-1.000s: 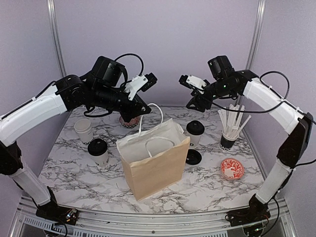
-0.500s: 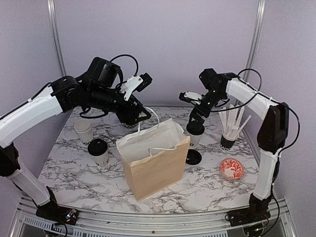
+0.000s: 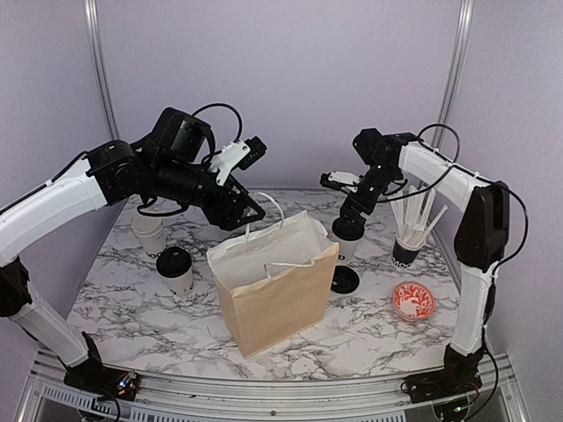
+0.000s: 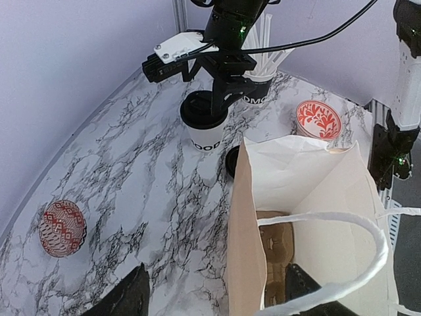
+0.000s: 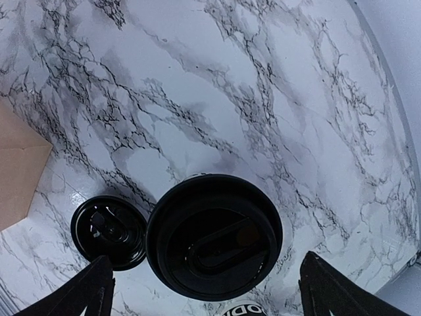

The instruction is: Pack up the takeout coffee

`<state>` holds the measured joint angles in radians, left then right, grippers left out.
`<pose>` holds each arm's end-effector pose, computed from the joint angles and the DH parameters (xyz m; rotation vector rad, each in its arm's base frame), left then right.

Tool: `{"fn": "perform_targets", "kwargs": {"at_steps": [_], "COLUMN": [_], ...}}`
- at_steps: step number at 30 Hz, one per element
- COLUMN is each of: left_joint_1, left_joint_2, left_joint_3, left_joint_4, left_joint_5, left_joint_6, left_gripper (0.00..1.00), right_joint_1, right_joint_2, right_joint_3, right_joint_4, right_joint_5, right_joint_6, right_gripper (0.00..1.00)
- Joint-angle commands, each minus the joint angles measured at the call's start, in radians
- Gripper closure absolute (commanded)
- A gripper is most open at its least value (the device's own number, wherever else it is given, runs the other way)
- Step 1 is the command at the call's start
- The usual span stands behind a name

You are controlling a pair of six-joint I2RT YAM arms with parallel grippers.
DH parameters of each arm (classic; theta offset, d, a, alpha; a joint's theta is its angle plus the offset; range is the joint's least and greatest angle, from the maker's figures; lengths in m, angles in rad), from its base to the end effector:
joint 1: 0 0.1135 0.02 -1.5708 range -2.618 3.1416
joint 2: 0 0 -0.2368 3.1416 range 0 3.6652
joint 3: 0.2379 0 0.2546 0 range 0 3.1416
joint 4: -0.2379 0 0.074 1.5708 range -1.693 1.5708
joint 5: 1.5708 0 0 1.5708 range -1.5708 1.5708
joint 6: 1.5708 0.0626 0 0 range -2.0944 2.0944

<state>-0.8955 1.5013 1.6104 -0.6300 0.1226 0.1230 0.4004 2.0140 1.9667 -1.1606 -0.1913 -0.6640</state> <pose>0.2197 -0.2866 0.3686 1.1107 1.8330 -0.5891 0.3818 0.1745 0.2490 -1.4377 2.3460 0.1953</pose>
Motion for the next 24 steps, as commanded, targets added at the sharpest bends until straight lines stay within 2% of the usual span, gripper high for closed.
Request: {"fn": "perform_targets", "kwargs": {"at_steps": [1, 11, 20, 24], "left_joint_1": [0.003, 0.002, 0.003, 0.003], "left_joint_2": [-0.026, -0.029, -0.032, -0.031], "left_joint_3": [-0.013, -0.024, -0.035, -0.034], "left_joint_4": [-0.01, -0.009, -0.011, -0.01], "left_joint_5": [0.019, 0.028, 0.026, 0.024], "left_joint_6": [-0.006, -0.006, -0.003, 0.0], "left_gripper": [0.29, 0.29, 0.29, 0.29], "right_joint_1": [-0.025, -0.038, -0.038, -0.038], "right_joint_2": [0.039, 0.094, 0.095, 0.071], "right_joint_3": [0.02, 0.052, 0.047, 0.022], "right_joint_4": [-0.022, -0.037, -0.034, -0.032], "right_joint_5": [-0.002, -0.042, -0.035, -0.023], "right_joint_6": [-0.006, -0.005, -0.006, -0.008], "right_gripper": [0.05, 0.08, 0.23, 0.25]}}
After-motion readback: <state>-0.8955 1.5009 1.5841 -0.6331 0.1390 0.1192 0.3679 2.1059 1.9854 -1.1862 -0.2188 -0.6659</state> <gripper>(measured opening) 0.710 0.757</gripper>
